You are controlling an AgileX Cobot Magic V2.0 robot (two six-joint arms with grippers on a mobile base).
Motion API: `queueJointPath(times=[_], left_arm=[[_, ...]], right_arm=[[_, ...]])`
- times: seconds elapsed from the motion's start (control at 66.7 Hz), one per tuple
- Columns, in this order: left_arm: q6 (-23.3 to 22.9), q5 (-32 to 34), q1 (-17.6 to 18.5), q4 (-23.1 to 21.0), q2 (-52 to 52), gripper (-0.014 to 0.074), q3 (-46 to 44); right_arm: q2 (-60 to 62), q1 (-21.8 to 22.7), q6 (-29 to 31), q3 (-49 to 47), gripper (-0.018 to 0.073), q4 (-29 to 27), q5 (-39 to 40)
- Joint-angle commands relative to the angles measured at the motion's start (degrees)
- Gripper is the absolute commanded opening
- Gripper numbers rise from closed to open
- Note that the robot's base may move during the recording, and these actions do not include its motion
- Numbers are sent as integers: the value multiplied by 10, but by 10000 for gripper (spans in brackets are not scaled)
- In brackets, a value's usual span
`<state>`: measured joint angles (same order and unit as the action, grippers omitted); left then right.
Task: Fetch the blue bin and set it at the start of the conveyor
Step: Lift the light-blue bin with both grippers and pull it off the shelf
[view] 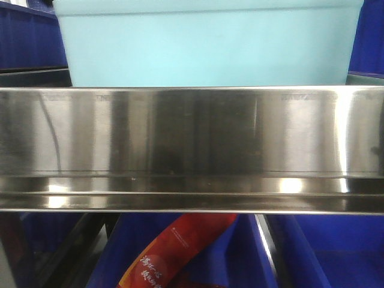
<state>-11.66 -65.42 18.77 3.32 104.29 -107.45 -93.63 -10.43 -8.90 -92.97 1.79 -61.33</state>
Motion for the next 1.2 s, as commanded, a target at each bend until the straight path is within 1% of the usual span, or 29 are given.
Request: queueJointPath(times=[0.0, 0.18, 0.255, 0.33, 0.39, 0.45, 0.465, 0.51, 0.525, 0.54, 0.57, 0.585, 0.645, 0.884, 1.019, 1.184], left_arm=[[5, 1, -3, -10, 17, 549, -5], [7, 1, -3, -14, 44, 544, -5], [7, 1, -3, -14, 47, 518, -5], [7, -1, -3, -14, 48, 449, -6], [7, -2, -3, -14, 48, 352, -7], [7, -3, -3, -14, 48, 227, -7], [7, -3, -3, -14, 48, 174, -7], [7, -3, -3, -14, 48, 64, -7], [7, -1, -3, -14, 48, 45, -7], [7, 0, -3, -14, 48, -12, -7], [7, 0, -3, -14, 48, -90, -7], [7, 0, -3, -14, 48, -109, -7], [7, 1, -3, -14, 48, -111, -7], [7, -19, -2, -14, 25, -111, -7], [7, -26, -1, -14, -16, -111, -7], [7, -35, 10, -14, -87, -111, -7]], right_arm=[[-18, 5, -2, -6, 570, -10, 19], [-52, 6, -2, -6, 569, -14, 33], [-61, 6, -2, -6, 535, -14, 33], [-65, 6, -2, -6, 424, -14, 32], [-65, 6, -2, -6, 292, -14, 32], [-65, 6, -2, -6, 135, -14, 32], [-65, 6, -2, -6, 95, -14, 32], [-65, 6, -2, -6, -20, -13, 32], [-65, 6, -2, -6, -74, -13, 32], [-65, 6, -2, -6, -92, -12, 32], [-65, 6, -2, -6, -155, -10, 33], [-65, 6, -2, -6, -167, -10, 33], [-65, 6, -2, -6, -151, -9, 33], [-38, 6, -2, -7, -153, -9, 21], [4, 4, -2, -7, -153, -9, 21], [70, -14, -2, -7, -153, -9, 11]])
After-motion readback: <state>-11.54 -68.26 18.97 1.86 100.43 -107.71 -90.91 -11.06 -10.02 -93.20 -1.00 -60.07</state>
